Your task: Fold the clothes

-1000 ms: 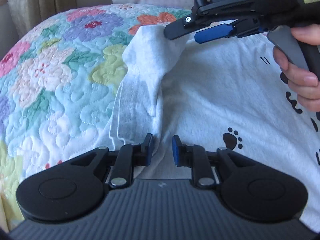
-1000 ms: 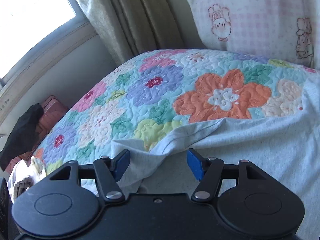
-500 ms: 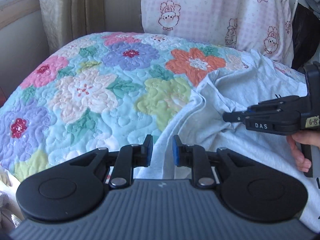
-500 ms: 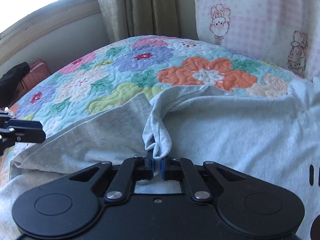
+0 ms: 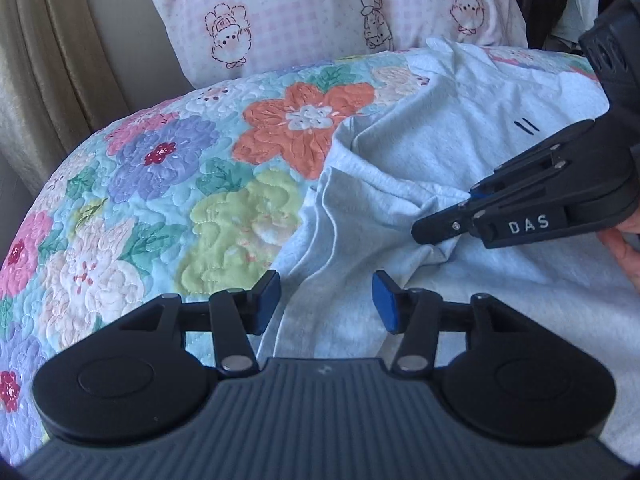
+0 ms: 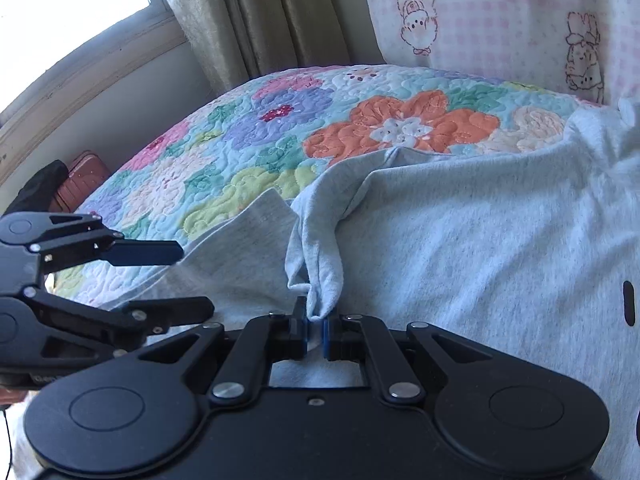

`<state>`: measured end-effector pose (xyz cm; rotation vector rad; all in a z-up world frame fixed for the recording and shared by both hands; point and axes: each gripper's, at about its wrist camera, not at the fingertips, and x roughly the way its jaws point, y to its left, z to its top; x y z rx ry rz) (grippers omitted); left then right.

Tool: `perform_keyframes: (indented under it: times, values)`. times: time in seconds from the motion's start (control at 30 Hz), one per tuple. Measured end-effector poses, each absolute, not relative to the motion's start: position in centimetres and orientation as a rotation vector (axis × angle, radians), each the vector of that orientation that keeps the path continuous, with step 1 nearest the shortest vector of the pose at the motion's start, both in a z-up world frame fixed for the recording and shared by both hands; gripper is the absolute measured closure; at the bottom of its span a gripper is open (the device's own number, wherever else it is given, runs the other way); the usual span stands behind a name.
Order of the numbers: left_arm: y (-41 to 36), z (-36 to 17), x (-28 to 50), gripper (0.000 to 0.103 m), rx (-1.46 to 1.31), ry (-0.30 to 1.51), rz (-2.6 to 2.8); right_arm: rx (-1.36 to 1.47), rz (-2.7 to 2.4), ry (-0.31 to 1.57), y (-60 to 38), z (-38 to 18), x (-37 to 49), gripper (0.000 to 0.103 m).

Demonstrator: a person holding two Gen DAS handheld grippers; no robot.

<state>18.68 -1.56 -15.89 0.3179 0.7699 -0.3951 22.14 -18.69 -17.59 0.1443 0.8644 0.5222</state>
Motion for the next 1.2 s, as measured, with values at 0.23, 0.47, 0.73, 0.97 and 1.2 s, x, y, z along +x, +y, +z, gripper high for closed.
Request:
perform_keyframes:
  times: [0.23,0.47,0.73,0.97,1.2]
  values:
    - [-1.9,-14.8,17.0,0.095,0.256,0.684,-0.445,0.118,0.519,0.886,-19.2,-17.3,22.5,0.093]
    - [-2.5,-14.5,17.0,0.081,0.337,0.642,-0.353,0.087,0.508,0.892,-19.3,-18.5,22.1,0.092]
    - [-0.9,-15.6,18.9,0.049,0.234,0.750,-0.387,0.014,0.544,0.899,-19.0,-18.6,22.4,0.092]
    - [-2.4,-16.6,18.0,0.087,0.365,0.782,-0.322,0.163,0.584,0.945,-20.8,-18.9,23.5,0.091]
    - [-1.1,-12.7,17.9,0.101,0.398,0.659,-0.211,0.258,0.535,1.027,-23.8,-17.2,23.2,0.060]
